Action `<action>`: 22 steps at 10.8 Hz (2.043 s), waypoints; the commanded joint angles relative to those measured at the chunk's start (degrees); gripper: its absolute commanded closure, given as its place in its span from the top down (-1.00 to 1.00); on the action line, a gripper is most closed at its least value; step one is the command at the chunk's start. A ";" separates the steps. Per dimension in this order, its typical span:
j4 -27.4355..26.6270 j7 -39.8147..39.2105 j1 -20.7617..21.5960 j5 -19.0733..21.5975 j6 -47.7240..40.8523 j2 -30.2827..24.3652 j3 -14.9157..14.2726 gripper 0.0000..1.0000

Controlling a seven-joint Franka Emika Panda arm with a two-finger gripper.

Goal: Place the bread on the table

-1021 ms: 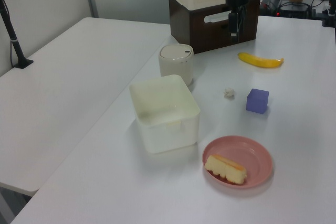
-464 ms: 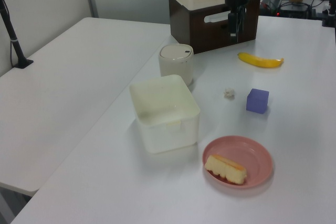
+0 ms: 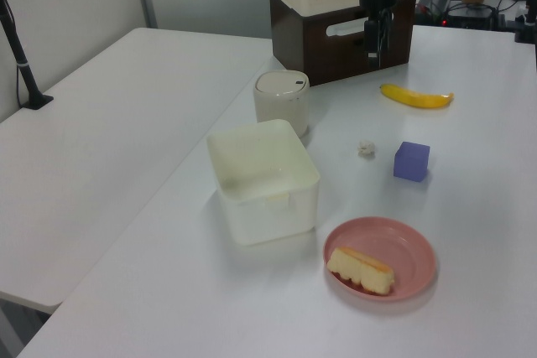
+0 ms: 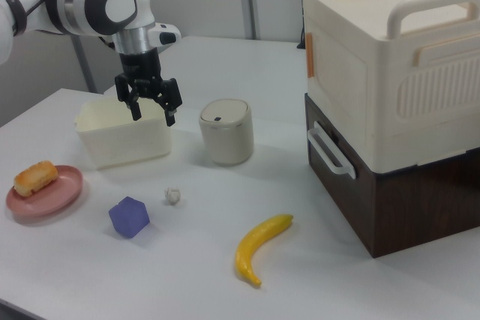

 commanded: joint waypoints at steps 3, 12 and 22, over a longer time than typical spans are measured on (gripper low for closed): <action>-0.28 -0.33 0.97 0.19 -3.07 -0.37 -0.18 1.00; -3.52 29.23 23.00 1.07 3.13 3.57 -0.27 1.00; -7.05 48.44 34.36 1.16 27.42 14.91 2.53 1.00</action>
